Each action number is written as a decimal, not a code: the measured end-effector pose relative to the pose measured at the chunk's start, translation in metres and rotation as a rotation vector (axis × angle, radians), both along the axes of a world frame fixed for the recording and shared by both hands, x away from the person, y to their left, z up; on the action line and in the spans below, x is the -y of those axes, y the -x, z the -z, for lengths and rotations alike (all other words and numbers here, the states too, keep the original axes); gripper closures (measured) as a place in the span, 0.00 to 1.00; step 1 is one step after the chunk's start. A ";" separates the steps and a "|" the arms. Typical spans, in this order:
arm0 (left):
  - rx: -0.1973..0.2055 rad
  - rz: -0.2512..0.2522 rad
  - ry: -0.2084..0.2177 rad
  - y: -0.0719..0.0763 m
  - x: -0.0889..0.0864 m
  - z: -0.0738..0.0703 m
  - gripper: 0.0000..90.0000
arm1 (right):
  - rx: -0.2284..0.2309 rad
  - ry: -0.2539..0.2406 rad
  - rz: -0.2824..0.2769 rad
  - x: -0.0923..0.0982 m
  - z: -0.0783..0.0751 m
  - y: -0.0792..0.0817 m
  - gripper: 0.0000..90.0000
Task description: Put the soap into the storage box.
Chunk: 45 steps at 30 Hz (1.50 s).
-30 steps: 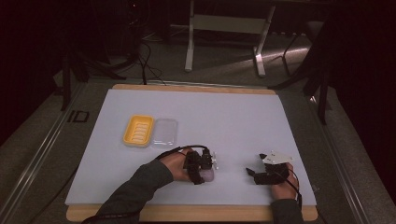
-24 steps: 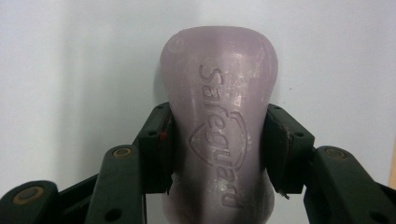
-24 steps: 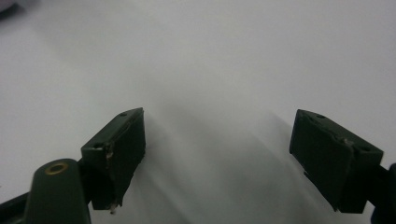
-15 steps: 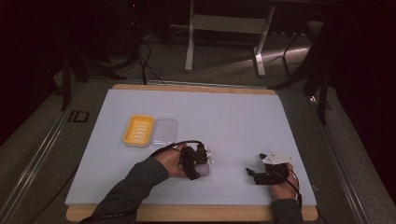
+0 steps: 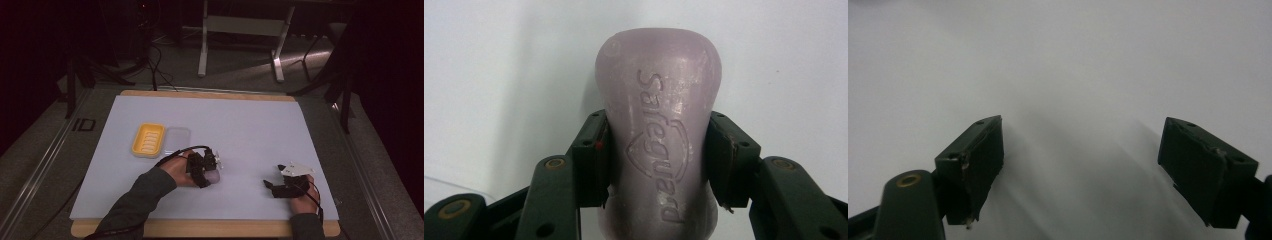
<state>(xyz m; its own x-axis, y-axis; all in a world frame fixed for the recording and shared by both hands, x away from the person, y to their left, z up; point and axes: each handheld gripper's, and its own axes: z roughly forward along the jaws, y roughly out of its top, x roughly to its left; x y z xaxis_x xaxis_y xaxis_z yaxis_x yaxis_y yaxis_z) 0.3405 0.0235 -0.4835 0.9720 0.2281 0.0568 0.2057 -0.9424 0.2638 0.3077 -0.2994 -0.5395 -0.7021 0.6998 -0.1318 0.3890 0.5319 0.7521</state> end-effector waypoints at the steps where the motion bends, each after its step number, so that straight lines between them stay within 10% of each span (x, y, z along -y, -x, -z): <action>1: 0.003 0.000 -0.002 0.000 -0.001 0.000 0.55 | 0.001 -0.001 0.000 0.000 0.000 0.000 0.20; 45: 0.022 -0.212 0.055 -0.019 -0.054 -0.025 0.55 | 0.009 0.008 -0.002 0.000 0.000 0.001 0.20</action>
